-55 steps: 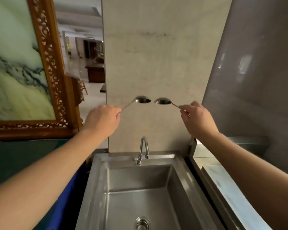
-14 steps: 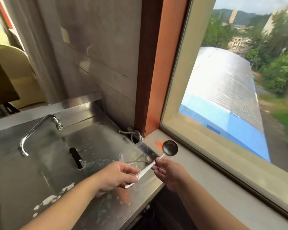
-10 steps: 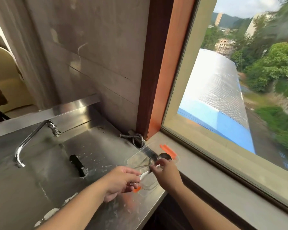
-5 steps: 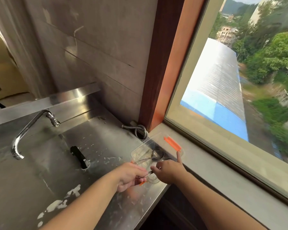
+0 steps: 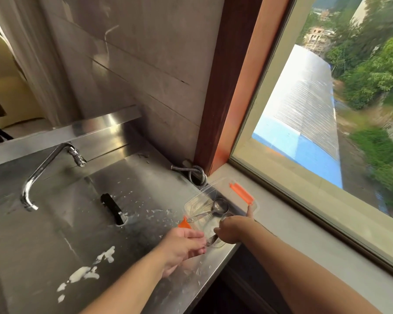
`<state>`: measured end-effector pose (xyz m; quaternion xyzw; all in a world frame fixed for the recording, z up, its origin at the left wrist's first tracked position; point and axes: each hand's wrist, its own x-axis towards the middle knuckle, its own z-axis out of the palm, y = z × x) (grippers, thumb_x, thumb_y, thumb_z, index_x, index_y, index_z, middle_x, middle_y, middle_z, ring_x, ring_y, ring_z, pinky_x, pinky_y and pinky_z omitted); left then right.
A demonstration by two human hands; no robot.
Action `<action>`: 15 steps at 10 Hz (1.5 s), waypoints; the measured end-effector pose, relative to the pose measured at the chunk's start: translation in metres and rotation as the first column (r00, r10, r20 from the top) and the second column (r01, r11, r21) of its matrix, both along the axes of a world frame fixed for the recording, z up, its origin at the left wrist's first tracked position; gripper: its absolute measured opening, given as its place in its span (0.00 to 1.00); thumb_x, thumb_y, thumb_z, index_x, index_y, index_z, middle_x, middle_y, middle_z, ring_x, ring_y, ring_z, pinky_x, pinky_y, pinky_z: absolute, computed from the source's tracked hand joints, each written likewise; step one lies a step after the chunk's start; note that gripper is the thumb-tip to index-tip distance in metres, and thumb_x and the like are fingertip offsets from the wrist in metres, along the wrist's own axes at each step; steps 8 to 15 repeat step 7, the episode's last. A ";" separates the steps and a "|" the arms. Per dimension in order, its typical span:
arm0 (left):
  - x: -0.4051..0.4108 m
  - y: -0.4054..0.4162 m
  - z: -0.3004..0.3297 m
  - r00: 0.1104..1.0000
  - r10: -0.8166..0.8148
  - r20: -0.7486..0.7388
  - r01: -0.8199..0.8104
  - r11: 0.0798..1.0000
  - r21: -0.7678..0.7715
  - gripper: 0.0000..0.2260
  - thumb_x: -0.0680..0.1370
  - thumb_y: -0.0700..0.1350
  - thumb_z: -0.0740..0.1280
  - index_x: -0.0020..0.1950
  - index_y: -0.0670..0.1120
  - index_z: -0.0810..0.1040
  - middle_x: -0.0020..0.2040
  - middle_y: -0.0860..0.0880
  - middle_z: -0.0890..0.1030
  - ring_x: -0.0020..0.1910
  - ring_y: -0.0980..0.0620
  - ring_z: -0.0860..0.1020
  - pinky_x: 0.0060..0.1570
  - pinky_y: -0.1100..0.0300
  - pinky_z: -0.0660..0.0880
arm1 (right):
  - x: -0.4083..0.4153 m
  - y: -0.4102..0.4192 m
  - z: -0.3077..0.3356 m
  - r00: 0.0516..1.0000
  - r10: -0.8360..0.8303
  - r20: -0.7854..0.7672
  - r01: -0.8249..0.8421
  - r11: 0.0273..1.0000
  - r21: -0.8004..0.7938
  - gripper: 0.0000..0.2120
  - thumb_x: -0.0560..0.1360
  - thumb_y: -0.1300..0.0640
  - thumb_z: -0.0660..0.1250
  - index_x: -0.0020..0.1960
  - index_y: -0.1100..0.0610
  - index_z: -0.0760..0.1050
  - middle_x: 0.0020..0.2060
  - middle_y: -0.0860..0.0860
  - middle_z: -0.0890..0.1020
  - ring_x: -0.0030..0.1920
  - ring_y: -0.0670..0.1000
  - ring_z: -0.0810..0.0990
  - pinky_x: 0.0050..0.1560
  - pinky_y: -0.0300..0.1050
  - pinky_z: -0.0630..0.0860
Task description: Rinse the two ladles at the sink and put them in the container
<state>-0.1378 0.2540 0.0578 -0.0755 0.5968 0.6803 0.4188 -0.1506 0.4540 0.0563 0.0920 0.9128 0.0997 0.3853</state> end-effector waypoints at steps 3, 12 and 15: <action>0.010 0.009 -0.014 0.979 0.023 -0.203 -0.037 0.997 -0.068 0.18 0.65 0.27 0.79 0.49 0.44 0.81 0.47 0.44 0.86 0.47 0.53 0.84 0.44 0.62 0.82 | 0.002 -0.011 0.004 0.999 0.020 0.042 -0.023 0.997 0.080 0.25 0.82 0.46 0.44 0.73 0.47 0.70 0.74 0.47 0.72 0.79 0.58 0.59 0.51 0.92 0.35; 0.036 -0.030 0.017 0.918 0.046 -0.394 -0.136 0.970 -0.204 0.12 0.71 0.38 0.78 0.52 0.45 0.82 0.47 0.46 0.84 0.40 0.55 0.81 0.37 0.59 0.78 | 0.055 0.003 0.032 0.727 -0.165 -0.667 -0.146 0.912 -0.384 0.16 0.78 0.40 0.61 0.56 0.49 0.80 0.52 0.51 0.86 0.52 0.57 0.84 0.45 0.45 0.74; 0.036 -0.030 0.017 0.918 0.046 -0.394 -0.136 0.970 -0.204 0.12 0.71 0.38 0.78 0.52 0.45 0.82 0.47 0.46 0.84 0.40 0.55 0.81 0.37 0.59 0.78 | 0.055 0.003 0.032 0.727 -0.165 -0.667 -0.146 0.912 -0.384 0.16 0.78 0.40 0.61 0.56 0.49 0.80 0.52 0.51 0.86 0.52 0.57 0.84 0.45 0.45 0.74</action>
